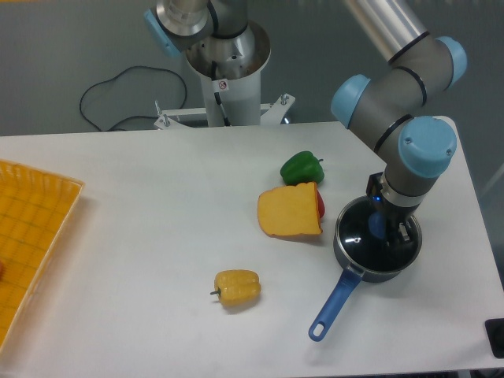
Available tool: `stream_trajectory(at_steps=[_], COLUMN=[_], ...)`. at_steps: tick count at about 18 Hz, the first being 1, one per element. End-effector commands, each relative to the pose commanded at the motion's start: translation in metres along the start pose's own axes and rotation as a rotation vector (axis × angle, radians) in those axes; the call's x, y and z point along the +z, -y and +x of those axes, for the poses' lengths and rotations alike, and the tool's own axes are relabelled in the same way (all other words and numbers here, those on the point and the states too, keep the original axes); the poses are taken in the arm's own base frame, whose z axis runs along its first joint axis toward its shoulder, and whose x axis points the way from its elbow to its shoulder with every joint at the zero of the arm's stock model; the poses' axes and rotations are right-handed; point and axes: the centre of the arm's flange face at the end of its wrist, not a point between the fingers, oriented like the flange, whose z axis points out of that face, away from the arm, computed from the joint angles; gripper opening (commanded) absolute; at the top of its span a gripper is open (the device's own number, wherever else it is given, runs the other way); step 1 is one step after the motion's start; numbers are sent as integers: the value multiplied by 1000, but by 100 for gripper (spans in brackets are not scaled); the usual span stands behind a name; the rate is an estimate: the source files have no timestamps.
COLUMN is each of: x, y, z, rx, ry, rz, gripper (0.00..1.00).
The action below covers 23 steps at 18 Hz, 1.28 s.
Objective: Open the lid
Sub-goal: 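Hold the lid knob firmly in the closed gripper, then lift the glass lid up off the saucepan rim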
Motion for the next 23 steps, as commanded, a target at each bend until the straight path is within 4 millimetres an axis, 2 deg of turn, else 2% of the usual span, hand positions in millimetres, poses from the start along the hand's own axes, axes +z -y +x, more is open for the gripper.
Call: stream_trajectory(at_steps=[4, 9, 14, 16, 18, 21, 23], x=[-10, -39, -80, -91, -97, -107, -106], y=[2, 17, 49, 58, 67, 92, 109], z=[0, 10, 28, 37, 42, 50, 55], rx=[-28, -86, -169, -165, -185, -220, -254], ry=[-3, -15, -31, -52, -66, -76, -85], rz=[24, 51, 56, 54, 55, 52, 50], gripper=[52, 52, 52, 52, 52, 52, 52])
